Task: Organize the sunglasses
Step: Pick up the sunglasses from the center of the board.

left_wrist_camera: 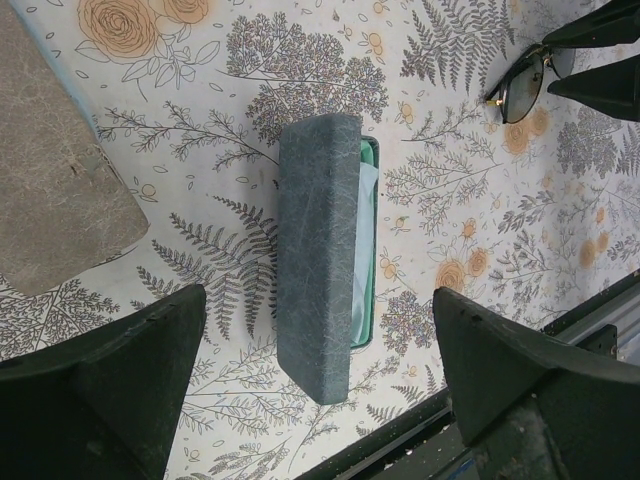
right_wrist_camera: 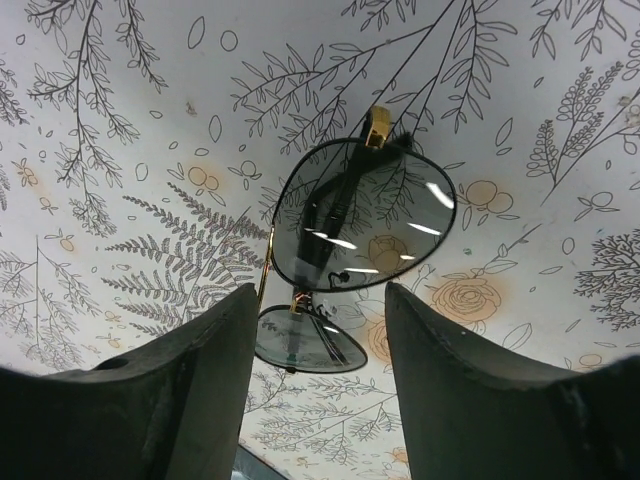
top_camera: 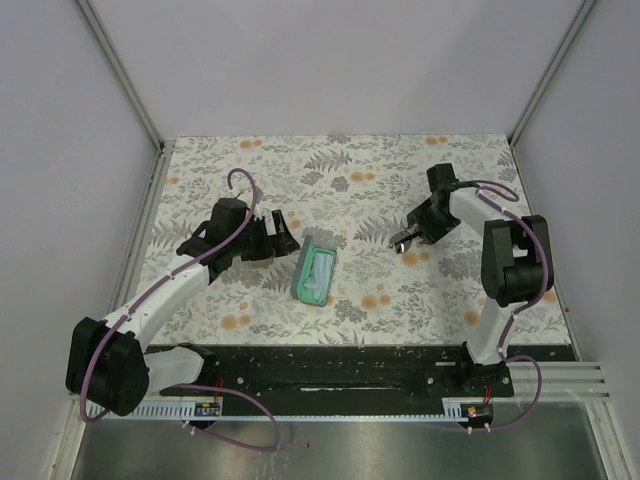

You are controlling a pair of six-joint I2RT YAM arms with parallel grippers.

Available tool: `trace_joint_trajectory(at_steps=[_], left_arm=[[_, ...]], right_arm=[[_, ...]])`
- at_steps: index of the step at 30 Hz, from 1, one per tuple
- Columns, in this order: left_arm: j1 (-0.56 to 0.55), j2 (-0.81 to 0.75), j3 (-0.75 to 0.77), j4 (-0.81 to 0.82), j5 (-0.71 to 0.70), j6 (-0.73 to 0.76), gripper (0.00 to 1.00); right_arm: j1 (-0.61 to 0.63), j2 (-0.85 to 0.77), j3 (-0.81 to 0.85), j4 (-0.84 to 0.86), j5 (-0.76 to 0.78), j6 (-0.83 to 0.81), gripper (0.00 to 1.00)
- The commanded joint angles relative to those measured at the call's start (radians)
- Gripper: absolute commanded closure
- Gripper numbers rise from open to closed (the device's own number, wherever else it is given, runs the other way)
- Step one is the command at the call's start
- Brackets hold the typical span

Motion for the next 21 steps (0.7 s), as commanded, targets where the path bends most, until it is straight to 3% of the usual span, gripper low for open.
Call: trace_joint_trajectory(at_steps=[1, 7, 15, 19, 21], left_arm=[[0.005, -0.005, -0.006, 0.053, 0.013, 0.008, 0.01], [0.005, 0.005, -0.005, 0.055, 0.026, 0.008, 0.01], [0.005, 0.011, -0.002, 0.055, 0.033, 0.01, 0.01], [0.005, 0.009, 0.0, 0.052, 0.039, 0.012, 0.01], [0.007, 0.003, 0.0, 0.049, 0.036, 0.012, 0.01]], right_arm=[[0.002, 0.002, 0.049, 0.012, 0.005, 0.008, 0.38], [0.0, 0.037, 0.065, 0.012, -0.012, 0.01, 0.44], [0.0, 0.016, 0.028, 0.054, -0.05, -0.021, 0.66], [0.0, -0.004, 0.026, 0.054, -0.079, -0.05, 0.86], [0.0, -0.026, 0.019, 0.061, -0.095, -0.073, 0.87]])
